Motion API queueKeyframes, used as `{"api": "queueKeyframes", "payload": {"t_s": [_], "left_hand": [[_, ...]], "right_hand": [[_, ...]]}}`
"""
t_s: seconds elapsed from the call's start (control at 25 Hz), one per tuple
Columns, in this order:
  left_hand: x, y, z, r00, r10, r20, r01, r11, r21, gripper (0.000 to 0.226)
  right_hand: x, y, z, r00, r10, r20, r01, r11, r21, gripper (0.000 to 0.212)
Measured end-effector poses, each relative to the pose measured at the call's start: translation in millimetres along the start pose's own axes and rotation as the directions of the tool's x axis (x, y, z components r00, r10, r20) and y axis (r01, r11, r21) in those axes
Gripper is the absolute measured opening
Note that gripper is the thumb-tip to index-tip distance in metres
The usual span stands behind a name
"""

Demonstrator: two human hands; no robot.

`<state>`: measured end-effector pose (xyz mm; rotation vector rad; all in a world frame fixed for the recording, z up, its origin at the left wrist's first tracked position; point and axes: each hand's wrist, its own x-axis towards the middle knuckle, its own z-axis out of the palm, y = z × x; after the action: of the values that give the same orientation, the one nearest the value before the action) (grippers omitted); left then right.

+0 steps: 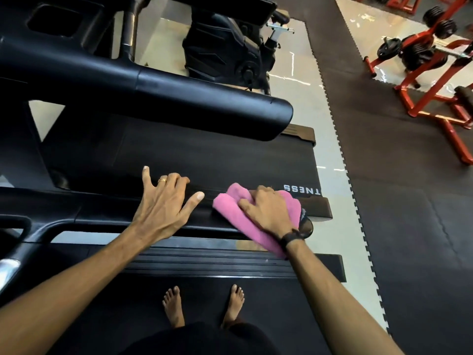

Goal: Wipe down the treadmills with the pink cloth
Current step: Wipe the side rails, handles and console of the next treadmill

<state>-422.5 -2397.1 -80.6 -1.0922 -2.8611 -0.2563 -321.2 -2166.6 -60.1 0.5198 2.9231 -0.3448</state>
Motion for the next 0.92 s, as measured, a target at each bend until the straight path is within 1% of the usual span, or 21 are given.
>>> {"api": "queueKeyframes", "payload": {"t_s": [0.04, 0.08, 0.12, 0.16, 0.2, 0.24, 0.28, 0.32, 0.36, 0.4, 0.44, 0.52, 0.56, 0.64, 0.68, 0.72, 0.76, 0.8, 0.84, 0.88, 0.92], "left_hand": [[-0.5, 0.3, 0.9, 1.000, -0.006, -0.009, 0.006, 1.000, -0.005, 0.076], [-1.1, 0.0, 1.3, 1.000, -0.008, -0.013, 0.008, 1.000, -0.009, 0.075], [-1.6, 0.2, 1.3, 1.000, -0.007, -0.017, 0.007, 1.000, -0.011, 0.074], [-1.3, 0.9, 1.0, 1.000, -0.005, -0.020, 0.005, 1.000, -0.010, 0.074], [-1.3, 2.0, 0.5, 1.000, -0.005, -0.013, 0.005, 1.000, -0.007, 0.074], [-1.7, 2.9, -0.6, 1.000, -0.008, 0.000, 0.008, 1.000, -0.007, 0.074], [-1.7, 3.3, -1.9, 1.000, -0.012, 0.010, 0.012, 1.000, -0.017, 0.074], [-1.9, 3.4, -2.5, 1.000, -0.015, 0.007, 0.015, 0.999, -0.036, 0.074], [-2.0, 3.7, -3.3, 1.000, -0.021, -0.007, 0.021, 0.998, -0.055, 0.073], [-2.0, 4.0, -4.1, 0.999, -0.031, -0.021, 0.029, 0.997, -0.075, 0.072], [-2.3, 4.1, -4.9, 0.999, -0.040, -0.033, 0.037, 0.995, -0.088, 0.071], [-3.8, 4.5, -6.2, 0.998, -0.049, -0.046, 0.045, 0.995, -0.092, 0.070], [-3.8, 4.8, -6.4, 0.998, -0.050, -0.048, 0.045, 0.995, -0.094, 0.070], [-3.8, 5.5, -6.9, 0.999, -0.045, -0.027, 0.042, 0.994, -0.097, 0.070], [-4.1, 6.4, -6.8, 0.999, -0.042, -0.014, 0.041, 0.995, -0.086, 0.070], [-4.1, 6.4, -6.3, 0.999, -0.043, -0.003, 0.043, 0.997, -0.071, 0.070], [-4.3, 6.2, -5.8, 0.999, -0.048, 0.006, 0.048, 0.997, -0.057, 0.070], [-4.4, 6.4, -5.1, 0.998, -0.054, 0.012, 0.055, 0.998, -0.042, 0.070], [-4.4, 6.7, -4.2, 0.998, -0.063, 0.009, 0.063, 0.998, -0.030, 0.070], [-3.9, 6.7, -3.8, 0.997, -0.072, -0.001, 0.072, 0.997, -0.023, 0.070], [-3.0, 6.2, -4.0, 0.997, -0.079, -0.012, 0.079, 0.997, -0.019, 0.070]], "right_hand": [[-21.1, 11.3, -1.3, 0.991, -0.086, -0.098, 0.091, 0.995, 0.043, 0.046], [-37.3, 25.8, -3.2, 0.979, -0.132, -0.153, 0.144, 0.987, 0.067, 0.044], [-43.9, 42.7, -4.1, 0.979, -0.129, -0.161, 0.143, 0.987, 0.080, 0.043], [-40.3, 58.8, -5.3, 0.986, -0.077, -0.146, 0.090, 0.993, 0.078, 0.045], [-28.2, 76.4, -4.1, 0.996, -0.002, -0.092, 0.008, 0.998, 0.065, 0.048], [-10.9, 89.5, -4.5, 0.995, 0.101, 0.003, -0.101, 0.993, 0.056, 0.052], [9.4, 97.9, -6.1, 0.970, 0.207, 0.126, -0.215, 0.975, 0.059, 0.055], [26.5, 99.0, -7.3, 0.919, 0.277, 0.280, -0.304, 0.951, 0.058, 0.059], [42.7, 92.6, -5.0, 0.870, 0.279, 0.407, -0.324, 0.945, 0.045, 0.065], [56.2, 80.7, -0.1, 0.844, 0.232, 0.483, -0.277, 0.961, 0.023, 0.070], [64.3, 62.7, 4.2, 0.842, 0.172, 0.511, -0.209, 0.978, 0.017, 0.071], [62.6, 23.1, 8.2, 0.887, 0.042, 0.460, -0.079, 0.995, 0.060, 0.062], [53.5, 10.6, 4.7, 0.924, -0.032, 0.382, -0.005, 0.995, 0.095, 0.054], [20.6, 16.9, -6.4, 0.971, -0.190, 0.145, 0.175, 0.978, 0.113, 0.046], [1.9, 32.6, -8.0, 0.965, -0.262, 0.019, 0.259, 0.961, 0.094, 0.047], [-16.5, 50.4, -13.8, 0.949, -0.310, -0.059, 0.313, 0.948, 0.059, 0.048], [-26.4, 70.3, -17.3, 0.948, -0.309, -0.076, 0.313, 0.949, 0.044, 0.047], [-28.0, 90.4, -19.5, 0.967, -0.249, -0.045, 0.251, 0.967, 0.051, 0.045], [-21.9, 109.8, -18.9, 0.989, -0.143, 0.031, 0.141, 0.987, 0.073, 0.044], [-10.6, 123.4, -19.6, 0.990, -0.007, 0.138, -0.008, 0.994, 0.109, 0.045], [2.5, 131.3, -20.6, 0.965, 0.113, 0.236, -0.155, 0.974, 0.167, 0.050]]}}
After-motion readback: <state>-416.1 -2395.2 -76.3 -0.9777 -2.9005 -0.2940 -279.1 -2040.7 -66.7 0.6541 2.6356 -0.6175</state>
